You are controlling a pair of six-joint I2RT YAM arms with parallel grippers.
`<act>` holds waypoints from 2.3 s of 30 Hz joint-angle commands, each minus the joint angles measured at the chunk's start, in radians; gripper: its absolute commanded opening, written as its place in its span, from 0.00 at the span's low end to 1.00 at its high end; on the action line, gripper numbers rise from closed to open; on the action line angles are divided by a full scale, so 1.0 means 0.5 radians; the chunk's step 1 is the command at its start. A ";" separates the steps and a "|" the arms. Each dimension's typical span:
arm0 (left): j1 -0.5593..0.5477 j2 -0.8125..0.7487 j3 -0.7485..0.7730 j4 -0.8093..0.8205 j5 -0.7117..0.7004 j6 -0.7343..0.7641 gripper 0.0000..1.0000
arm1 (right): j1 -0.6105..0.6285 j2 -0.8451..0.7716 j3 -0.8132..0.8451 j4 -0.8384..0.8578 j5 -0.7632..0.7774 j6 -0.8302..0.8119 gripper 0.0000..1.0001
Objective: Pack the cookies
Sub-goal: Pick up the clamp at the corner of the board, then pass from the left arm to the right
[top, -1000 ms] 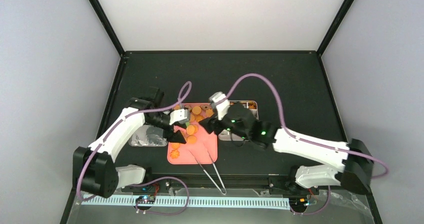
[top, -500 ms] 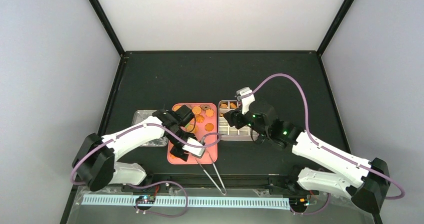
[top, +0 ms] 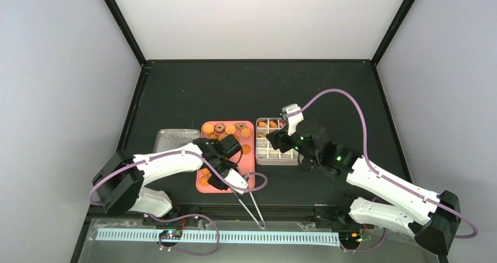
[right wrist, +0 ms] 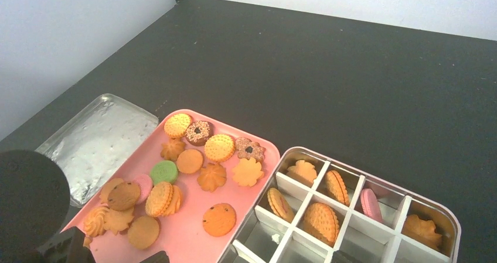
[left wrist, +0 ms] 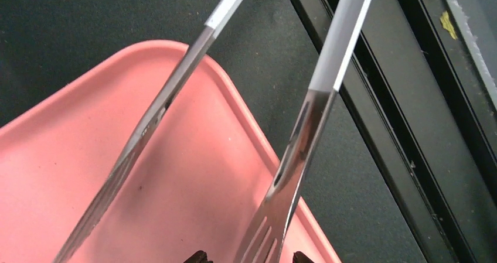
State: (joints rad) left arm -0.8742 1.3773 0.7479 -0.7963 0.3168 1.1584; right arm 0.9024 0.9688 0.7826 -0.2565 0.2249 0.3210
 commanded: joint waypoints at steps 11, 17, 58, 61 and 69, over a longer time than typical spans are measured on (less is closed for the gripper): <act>-0.324 0.045 -0.072 0.242 -0.239 -0.267 0.28 | -0.012 -0.006 -0.018 0.011 0.006 0.051 0.70; -0.350 0.050 -0.085 0.261 -0.285 -0.327 0.11 | -0.011 -0.005 -0.013 0.010 0.009 0.054 0.69; 1.349 -0.068 0.737 -0.935 2.072 -0.206 0.01 | -0.140 0.233 0.089 0.854 -1.137 0.320 1.00; 1.349 -0.073 0.727 -1.021 2.082 -0.128 0.02 | -0.141 0.315 0.117 0.927 -1.154 0.319 0.99; 1.348 -0.026 0.714 -1.284 2.182 0.144 0.02 | -0.137 0.566 0.253 1.129 -1.310 0.344 0.94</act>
State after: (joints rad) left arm -0.2031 1.3476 1.0813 -1.3437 1.3064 1.1030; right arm 0.8391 1.2045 0.8494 0.2070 -0.3622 0.4789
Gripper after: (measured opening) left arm 0.018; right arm 0.955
